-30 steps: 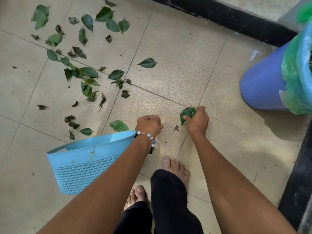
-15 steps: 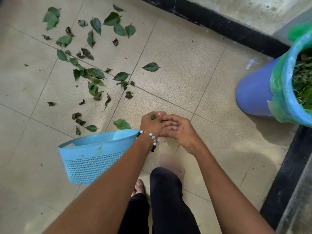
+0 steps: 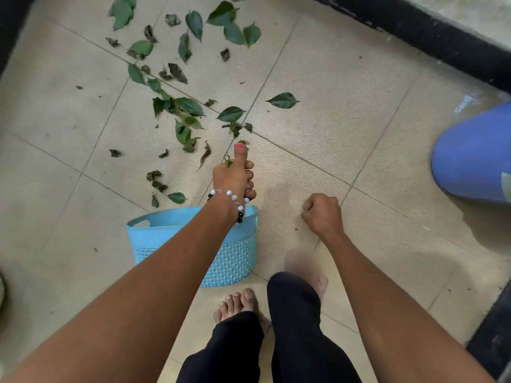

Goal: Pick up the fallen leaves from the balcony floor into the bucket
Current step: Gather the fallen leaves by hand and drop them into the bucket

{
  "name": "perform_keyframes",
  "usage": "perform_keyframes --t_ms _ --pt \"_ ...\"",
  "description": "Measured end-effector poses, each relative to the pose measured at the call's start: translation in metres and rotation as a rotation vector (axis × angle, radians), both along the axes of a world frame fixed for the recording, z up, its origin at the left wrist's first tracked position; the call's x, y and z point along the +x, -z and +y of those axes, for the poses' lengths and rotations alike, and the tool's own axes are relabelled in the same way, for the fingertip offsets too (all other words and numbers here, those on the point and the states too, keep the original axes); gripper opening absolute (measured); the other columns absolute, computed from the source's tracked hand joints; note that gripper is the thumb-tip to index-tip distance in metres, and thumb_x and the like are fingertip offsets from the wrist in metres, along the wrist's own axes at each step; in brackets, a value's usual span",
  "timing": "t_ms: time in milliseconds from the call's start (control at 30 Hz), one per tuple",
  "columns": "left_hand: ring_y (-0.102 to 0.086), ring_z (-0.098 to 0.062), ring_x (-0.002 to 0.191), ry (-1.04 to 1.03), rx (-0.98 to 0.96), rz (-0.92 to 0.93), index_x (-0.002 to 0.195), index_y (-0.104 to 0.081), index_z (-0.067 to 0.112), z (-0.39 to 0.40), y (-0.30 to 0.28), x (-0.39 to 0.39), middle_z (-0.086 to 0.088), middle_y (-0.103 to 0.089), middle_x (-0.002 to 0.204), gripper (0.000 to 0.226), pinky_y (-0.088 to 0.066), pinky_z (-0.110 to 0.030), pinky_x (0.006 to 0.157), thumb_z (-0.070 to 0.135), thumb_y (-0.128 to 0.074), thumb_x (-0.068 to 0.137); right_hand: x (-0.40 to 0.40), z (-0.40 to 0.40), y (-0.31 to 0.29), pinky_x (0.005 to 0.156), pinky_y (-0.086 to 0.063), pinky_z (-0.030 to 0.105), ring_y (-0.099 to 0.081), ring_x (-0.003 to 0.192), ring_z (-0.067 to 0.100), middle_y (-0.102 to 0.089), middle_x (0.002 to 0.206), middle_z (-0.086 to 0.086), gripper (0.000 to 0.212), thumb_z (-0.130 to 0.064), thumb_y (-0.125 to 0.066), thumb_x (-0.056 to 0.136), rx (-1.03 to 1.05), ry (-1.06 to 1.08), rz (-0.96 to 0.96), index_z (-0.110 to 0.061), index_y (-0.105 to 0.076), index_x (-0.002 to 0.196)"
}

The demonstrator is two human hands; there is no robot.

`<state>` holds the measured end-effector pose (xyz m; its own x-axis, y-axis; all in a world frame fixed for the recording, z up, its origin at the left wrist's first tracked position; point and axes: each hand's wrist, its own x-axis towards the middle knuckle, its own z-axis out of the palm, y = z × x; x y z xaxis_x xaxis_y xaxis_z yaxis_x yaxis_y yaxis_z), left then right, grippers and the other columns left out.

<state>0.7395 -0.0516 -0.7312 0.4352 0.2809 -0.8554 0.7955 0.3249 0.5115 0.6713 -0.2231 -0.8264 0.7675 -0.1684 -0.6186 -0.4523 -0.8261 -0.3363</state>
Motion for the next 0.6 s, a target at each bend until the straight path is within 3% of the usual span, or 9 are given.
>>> perform_keyframes --t_ms 67,167,267,333,400,500,567,600 --pt "-0.035 -0.01 0.034 -0.023 -0.016 0.031 0.067 -0.051 0.011 0.01 -0.008 0.0 -0.001 -0.046 0.051 0.051 -0.032 -0.016 0.037 0.053 -0.047 0.096 0.012 0.012 -0.021 0.06 -0.047 0.015 -0.063 0.067 0.011 -0.066 0.072 -0.003 0.016 -0.001 -0.069 0.079 0.235 0.317 -0.041 -0.013 -0.066 0.071" --pt "-0.057 -0.021 0.047 -0.013 -0.083 0.074 0.075 -0.055 0.004 0.015 -0.024 -0.006 -0.015 -0.062 0.063 0.056 -0.054 -0.029 0.044 0.05 -0.037 0.1 0.036 0.044 -0.07 0.064 -0.051 0.023 -0.061 0.066 0.01 -0.067 0.07 -0.003 0.018 -0.003 -0.078 0.075 0.62 0.563 -0.097 -0.019 -0.069 0.074" --pt "-0.064 -0.023 0.059 -0.038 -0.085 0.146 0.088 -0.056 0.0 0.013 -0.048 -0.007 -0.018 -0.064 0.077 0.052 -0.056 -0.033 0.043 0.045 -0.035 0.103 0.048 0.081 -0.115 0.067 -0.057 0.028 -0.066 0.071 0.013 -0.07 0.073 -0.003 0.017 -0.002 -0.075 0.077 0.746 0.353 -0.107 -0.018 -0.072 0.078" --pt "-0.058 -0.015 0.047 -0.09 -0.004 0.166 0.083 -0.056 0.001 0.021 -0.065 -0.005 -0.012 -0.06 0.064 0.049 -0.049 -0.023 0.036 0.041 -0.036 0.103 0.056 0.097 -0.136 0.078 -0.055 0.029 -0.066 0.08 0.011 -0.073 0.082 -0.002 0.015 -0.004 -0.072 0.081 0.696 0.04 -0.128 -0.018 -0.075 0.087" --pt "-0.053 -0.012 0.035 -0.198 0.035 0.143 0.076 -0.056 -0.001 0.037 -0.075 -0.005 -0.008 -0.059 0.048 0.051 -0.041 -0.018 0.033 0.037 -0.037 0.104 0.071 0.106 -0.151 0.085 -0.053 0.029 -0.067 0.089 0.011 -0.075 0.092 0.001 0.02 -0.005 -0.067 0.086 0.784 -0.117 -0.032 -0.018 -0.076 0.097" --pt "-0.046 -0.01 0.03 -0.366 -0.008 0.122 0.071 -0.054 0.002 0.07 -0.078 -0.009 -0.002 -0.06 0.044 0.051 -0.03 -0.013 0.032 0.037 -0.038 0.104 0.097 0.12 -0.163 0.07 -0.053 0.024 -0.066 0.074 0.01 -0.074 0.085 0.008 0.025 0.0 -0.059 0.09 0.899 0.021 0.074 -0.02 -0.072 0.097" --pt "-0.038 -0.007 0.028 -0.44 0.01 0.118 0.068 -0.047 0.009 0.093 -0.076 -0.01 0.004 -0.049 0.037 0.048 -0.024 -0.011 0.031 0.041 -0.04 0.103 0.108 0.132 -0.156 0.065 -0.052 0.023 -0.065 0.066 0.011 -0.073 0.078 0.007 0.017 -0.001 -0.062 0.088 0.759 0.088 0.033 -0.017 -0.069 0.089" --pt "-0.035 -0.006 0.027 -0.47 0.021 0.108 0.066 -0.044 0.011 0.104 -0.077 -0.01 0.005 -0.043 0.035 0.047 -0.022 -0.011 0.031 0.042 -0.042 0.102 0.112 0.137 -0.146 0.067 -0.052 0.022 -0.064 0.066 0.011 -0.071 0.077 0.003 0.013 -0.002 -0.066 0.086 0.64 0.023 0.005 -0.014 -0.068 0.085"
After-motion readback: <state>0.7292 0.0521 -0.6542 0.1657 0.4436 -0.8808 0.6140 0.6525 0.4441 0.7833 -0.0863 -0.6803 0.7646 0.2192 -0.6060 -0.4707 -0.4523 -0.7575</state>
